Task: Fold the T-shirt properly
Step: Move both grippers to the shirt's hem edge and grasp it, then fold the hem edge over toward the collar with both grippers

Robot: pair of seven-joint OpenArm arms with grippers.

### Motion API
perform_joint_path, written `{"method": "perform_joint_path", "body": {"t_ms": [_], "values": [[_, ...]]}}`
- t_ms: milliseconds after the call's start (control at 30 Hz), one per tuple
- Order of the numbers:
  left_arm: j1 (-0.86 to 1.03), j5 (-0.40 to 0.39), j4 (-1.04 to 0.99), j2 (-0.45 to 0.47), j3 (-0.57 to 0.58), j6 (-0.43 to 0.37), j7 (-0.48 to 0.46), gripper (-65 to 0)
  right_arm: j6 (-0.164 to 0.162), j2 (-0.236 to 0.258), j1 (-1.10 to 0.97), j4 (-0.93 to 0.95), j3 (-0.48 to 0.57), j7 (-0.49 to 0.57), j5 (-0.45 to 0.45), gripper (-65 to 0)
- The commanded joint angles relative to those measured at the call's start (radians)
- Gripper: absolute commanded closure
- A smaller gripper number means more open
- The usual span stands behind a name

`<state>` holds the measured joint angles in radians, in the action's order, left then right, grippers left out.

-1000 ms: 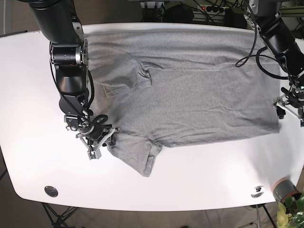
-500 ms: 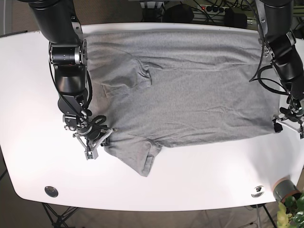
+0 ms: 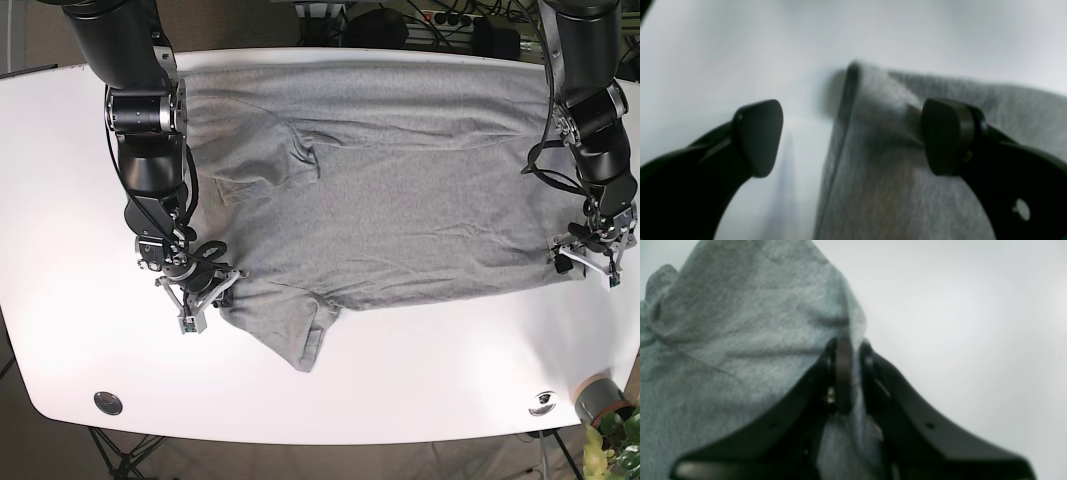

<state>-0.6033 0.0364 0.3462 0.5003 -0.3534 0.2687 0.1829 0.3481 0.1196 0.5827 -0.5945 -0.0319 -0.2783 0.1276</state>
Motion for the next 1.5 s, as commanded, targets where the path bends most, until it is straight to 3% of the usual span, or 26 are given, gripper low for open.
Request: {"method": "perform_joint_path", "body": {"t_ms": [0, 267, 367, 600, 667, 867, 1000, 1100, 1200, 1467], "values": [[-0.036, -0.005, 0.009, 0.011, -0.002, -0.004, -0.027, -63.3, 0.007, 0.004, 0.016, -0.011, -0.001, 0.001, -0.007, -2.2], [-0.033, -0.005, 0.004, -0.018, -0.002, -0.003, -0.027, -62.5, 0.009, 0.002, -0.022, -0.048, -0.001, 0.003, -0.006, -2.2], [-0.033, -0.005, 0.011, -0.044, -0.002, -0.003, -0.029, -51.7, 0.009, 0.002, -0.042, -0.087, -0.001, 0.003, -0.006, -2.2], [-0.031, 0.004, 0.003, -0.05, -0.002, -0.006, -0.124, -7.4, 0.006, 0.002, -0.05, -0.101, -0.001, 0.001, -0.006, -2.2], [-0.031, 0.004, 0.011, -0.05, -0.002, -0.004, -0.124, -1.0, 0.006, 0.005, -0.046, -0.101, -0.001, 0.001, -0.006, -2.2], [-0.031, -0.005, 0.075, -0.048, -0.009, 0.04, -0.105, 0.0, 0.003, 0.027, -0.028, -0.103, -0.018, 0.003, -0.007, -2.2], [-0.008, -0.007, 0.218, -0.052, -0.02, 0.114, -0.003, 0.0, 0.007, 0.036, -0.019, -0.114, -0.076, 0.0, -0.013, -2.2], [0.041, -0.026, 0.362, -0.056, -0.091, 0.145, 0.086, 0.0, 0.009, 0.051, -0.016, -0.164, -0.086, -0.009, -0.015, -2.2], [0.082, -0.053, 0.495, -0.082, -0.111, 0.151, 0.155, 0.0, 0.01, 0.081, -0.016, -0.207, -0.09, -0.062, -0.007, -2.2], [0.197, -0.131, 0.749, -0.087, -0.114, 0.152, 0.281, 0.0, 0.01, 0.088, -0.105, -0.482, -0.093, -0.2, -0.007, -2.2]]}}
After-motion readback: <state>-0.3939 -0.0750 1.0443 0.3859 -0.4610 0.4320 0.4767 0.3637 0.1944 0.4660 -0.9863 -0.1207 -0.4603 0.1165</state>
